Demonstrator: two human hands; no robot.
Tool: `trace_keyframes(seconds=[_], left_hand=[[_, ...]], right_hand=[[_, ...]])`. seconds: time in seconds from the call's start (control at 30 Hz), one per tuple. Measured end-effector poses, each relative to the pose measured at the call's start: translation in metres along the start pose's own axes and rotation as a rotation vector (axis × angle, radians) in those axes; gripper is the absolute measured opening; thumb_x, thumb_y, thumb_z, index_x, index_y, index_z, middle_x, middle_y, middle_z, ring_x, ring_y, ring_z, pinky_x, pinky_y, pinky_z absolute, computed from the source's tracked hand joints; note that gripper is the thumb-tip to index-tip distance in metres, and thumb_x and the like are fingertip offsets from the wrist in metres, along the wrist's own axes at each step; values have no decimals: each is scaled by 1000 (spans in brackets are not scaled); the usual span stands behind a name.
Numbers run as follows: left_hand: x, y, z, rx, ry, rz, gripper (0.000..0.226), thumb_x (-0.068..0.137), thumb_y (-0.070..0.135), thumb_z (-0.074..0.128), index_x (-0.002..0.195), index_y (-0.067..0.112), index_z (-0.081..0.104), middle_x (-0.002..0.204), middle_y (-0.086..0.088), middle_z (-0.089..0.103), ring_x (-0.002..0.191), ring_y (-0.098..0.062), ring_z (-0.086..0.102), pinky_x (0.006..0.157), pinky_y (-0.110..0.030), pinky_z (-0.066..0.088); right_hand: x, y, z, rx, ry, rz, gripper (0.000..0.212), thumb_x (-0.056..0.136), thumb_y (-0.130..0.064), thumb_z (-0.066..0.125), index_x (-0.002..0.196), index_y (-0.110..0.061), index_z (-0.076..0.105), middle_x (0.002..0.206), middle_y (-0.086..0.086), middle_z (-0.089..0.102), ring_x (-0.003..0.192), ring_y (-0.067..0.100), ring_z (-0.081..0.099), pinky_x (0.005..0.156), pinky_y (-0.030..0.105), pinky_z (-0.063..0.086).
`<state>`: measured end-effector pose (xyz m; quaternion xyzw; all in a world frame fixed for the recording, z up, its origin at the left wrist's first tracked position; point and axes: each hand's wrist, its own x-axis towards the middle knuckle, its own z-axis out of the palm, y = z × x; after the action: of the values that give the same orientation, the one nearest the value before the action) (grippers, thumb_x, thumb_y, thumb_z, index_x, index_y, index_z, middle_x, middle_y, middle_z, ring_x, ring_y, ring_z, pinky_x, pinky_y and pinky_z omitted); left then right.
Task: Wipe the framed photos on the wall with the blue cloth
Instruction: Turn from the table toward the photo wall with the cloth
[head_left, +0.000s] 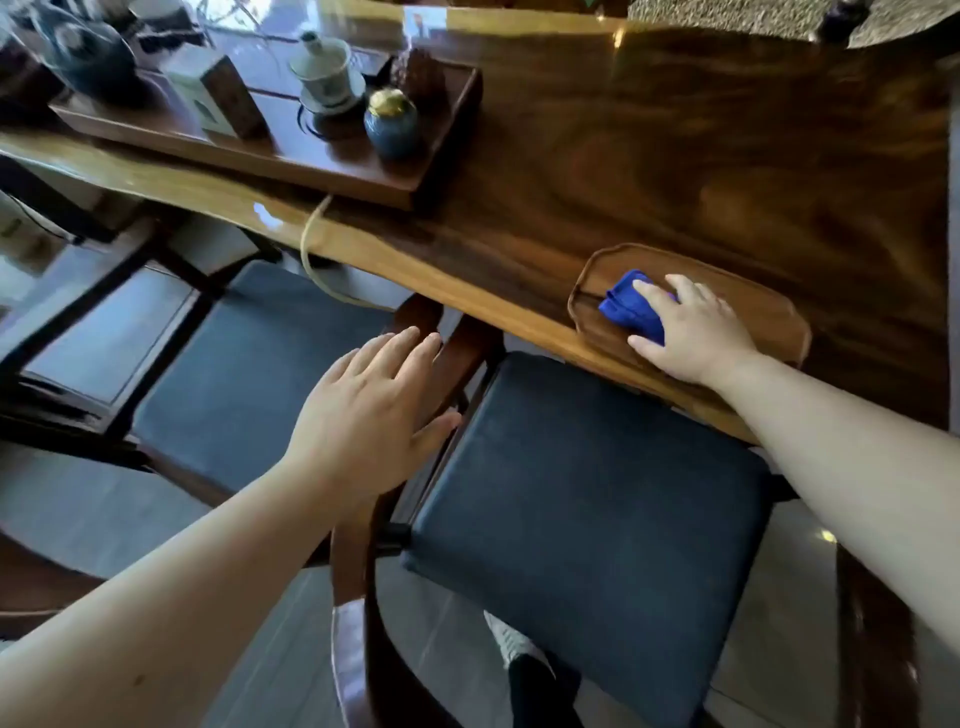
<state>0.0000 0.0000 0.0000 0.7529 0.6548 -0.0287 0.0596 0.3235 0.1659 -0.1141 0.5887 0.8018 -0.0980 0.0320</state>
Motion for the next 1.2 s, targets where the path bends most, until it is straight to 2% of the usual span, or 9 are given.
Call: trace_keyframes(seconds=[0.1,0.17,0.23,0.33,0.43,0.57,0.7,0.97,1.2], left_hand=[[9,5,6,-11,20,10,72,87,58,48,144,15,34,146,-9,44,135,-28,39,108,-42,35],[10,7,11,-5,11,13,72,87,57,50,144,15,34,146,-9,45,134,-28,40,106,-43,37],[10,9,13,1,7,10,72,87,57,49,144,15,34,146,-8,45,135,-27,39,106,-42,37],[4,8,6,11,10,-15,71,89,60,42,145,17,34,147,-6,43,136,-25,38,107,-41,36],[-14,-2,-7,31,55,-45,69,90,59,42,143,16,36,146,-6,45,135,-25,39,106,-41,37],[-55,-29,-33,64,106,-132,67,89,58,45,141,15,39,144,-8,47,134,-27,40,106,-44,37],[-116,-68,-63,133,156,-232,68,88,59,42,136,11,46,139,-10,51,131,-28,43,101,-44,41],[-291,-133,-144,270,354,-493,68,83,57,40,131,10,51,132,-12,57,124,-31,50,98,-46,42],[-421,-153,-187,441,438,-686,61,84,51,54,127,8,55,126,-15,60,113,-34,56,93,-46,47]], right_hand=[[0,6,8,-27,52,-6,63,89,-49,49,145,-30,26,134,14,45,118,35,43,98,48,38],[0,4,7,-41,100,-46,57,90,-40,52,142,-27,34,117,13,52,101,33,50,84,44,46],[2,0,0,-34,106,-56,52,90,-33,55,139,-26,41,104,12,53,88,30,53,71,38,47],[-1,-18,-11,18,107,-79,49,88,-31,56,136,-27,45,99,8,55,85,30,58,64,36,46],[-9,-53,-20,79,166,-205,51,82,-30,62,132,-28,50,96,6,58,84,31,60,60,36,47],[-21,-124,-38,131,227,-393,54,76,-27,68,128,-25,55,91,6,61,78,32,62,54,35,47],[-44,-216,-70,204,294,-572,54,75,-30,66,128,-23,56,93,6,62,82,31,63,57,36,49],[-114,-411,-151,235,399,-901,53,81,-33,63,132,-25,50,101,5,62,84,31,62,58,39,52],[-181,-546,-196,374,467,-1164,57,80,-29,65,133,-26,46,105,3,61,83,30,62,57,38,51]])
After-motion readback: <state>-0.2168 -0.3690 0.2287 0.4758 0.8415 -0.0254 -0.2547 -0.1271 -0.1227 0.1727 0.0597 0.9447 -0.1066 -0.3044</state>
